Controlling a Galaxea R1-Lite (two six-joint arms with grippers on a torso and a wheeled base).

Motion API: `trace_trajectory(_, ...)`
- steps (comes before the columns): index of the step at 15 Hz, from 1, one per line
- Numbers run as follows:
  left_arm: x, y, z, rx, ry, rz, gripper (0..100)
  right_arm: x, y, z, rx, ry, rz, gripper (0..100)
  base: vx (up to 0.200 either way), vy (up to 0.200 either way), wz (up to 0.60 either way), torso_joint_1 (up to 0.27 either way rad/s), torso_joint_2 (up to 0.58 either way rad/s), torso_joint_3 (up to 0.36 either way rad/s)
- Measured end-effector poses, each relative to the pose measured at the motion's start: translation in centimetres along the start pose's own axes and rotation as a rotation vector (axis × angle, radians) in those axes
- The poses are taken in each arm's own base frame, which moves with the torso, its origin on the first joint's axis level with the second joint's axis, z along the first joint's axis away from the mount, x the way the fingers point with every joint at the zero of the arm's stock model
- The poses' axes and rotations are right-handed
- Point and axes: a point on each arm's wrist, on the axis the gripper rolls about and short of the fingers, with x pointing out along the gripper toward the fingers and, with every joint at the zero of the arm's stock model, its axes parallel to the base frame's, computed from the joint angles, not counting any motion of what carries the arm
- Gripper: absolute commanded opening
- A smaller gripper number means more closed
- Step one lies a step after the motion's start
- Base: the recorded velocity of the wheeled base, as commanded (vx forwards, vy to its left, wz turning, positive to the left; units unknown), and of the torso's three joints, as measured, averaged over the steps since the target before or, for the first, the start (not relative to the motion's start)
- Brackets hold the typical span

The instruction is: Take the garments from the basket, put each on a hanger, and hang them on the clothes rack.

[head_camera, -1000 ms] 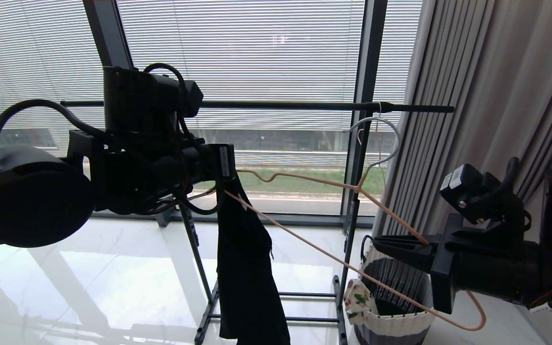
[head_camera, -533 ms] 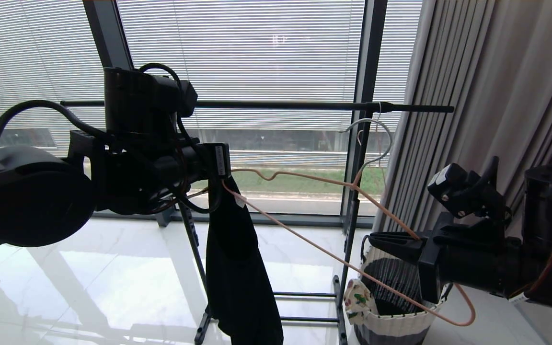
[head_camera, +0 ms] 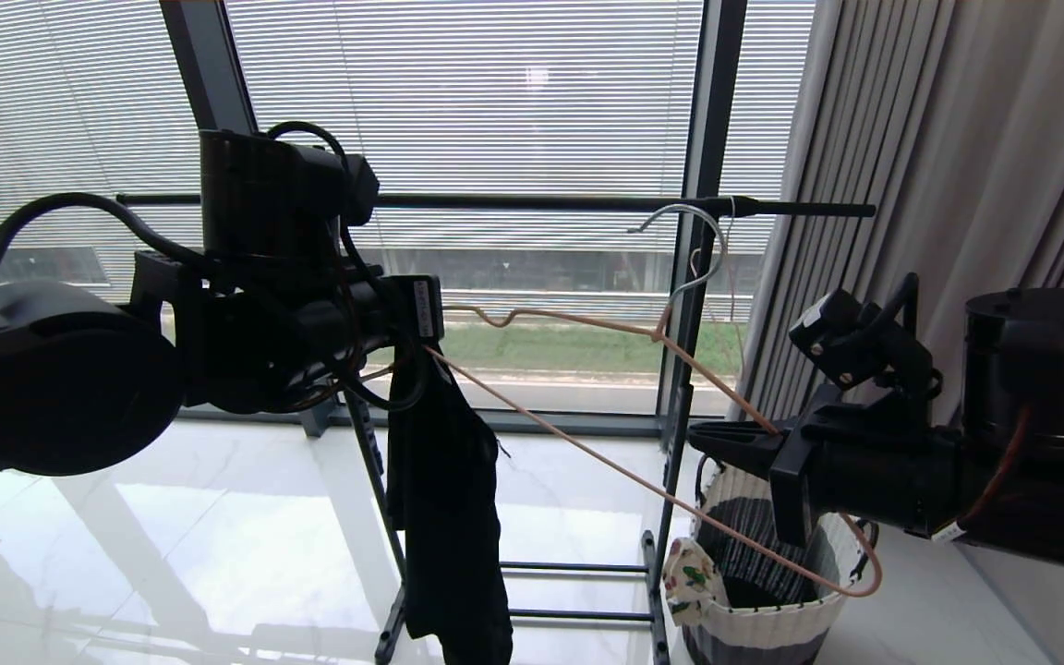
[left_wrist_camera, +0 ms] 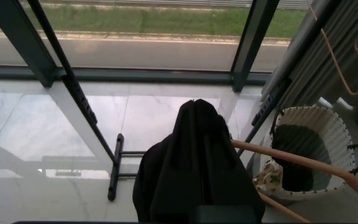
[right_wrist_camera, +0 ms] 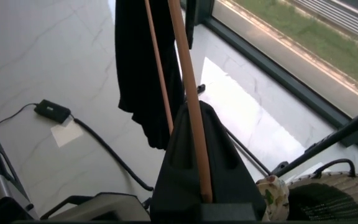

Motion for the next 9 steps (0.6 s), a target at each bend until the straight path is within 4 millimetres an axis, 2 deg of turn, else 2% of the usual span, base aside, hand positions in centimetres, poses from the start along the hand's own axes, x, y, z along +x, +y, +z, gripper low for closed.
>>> trace_trajectory(9, 0.8, 0.5, 0.5, -0.024, -0.048, 0.046, 0, 0.4, 1.5, -0.3, -0.013, 0.021, 0.059, 0, 0.0, 0.0, 0.0, 0.0, 0.0, 0.0)
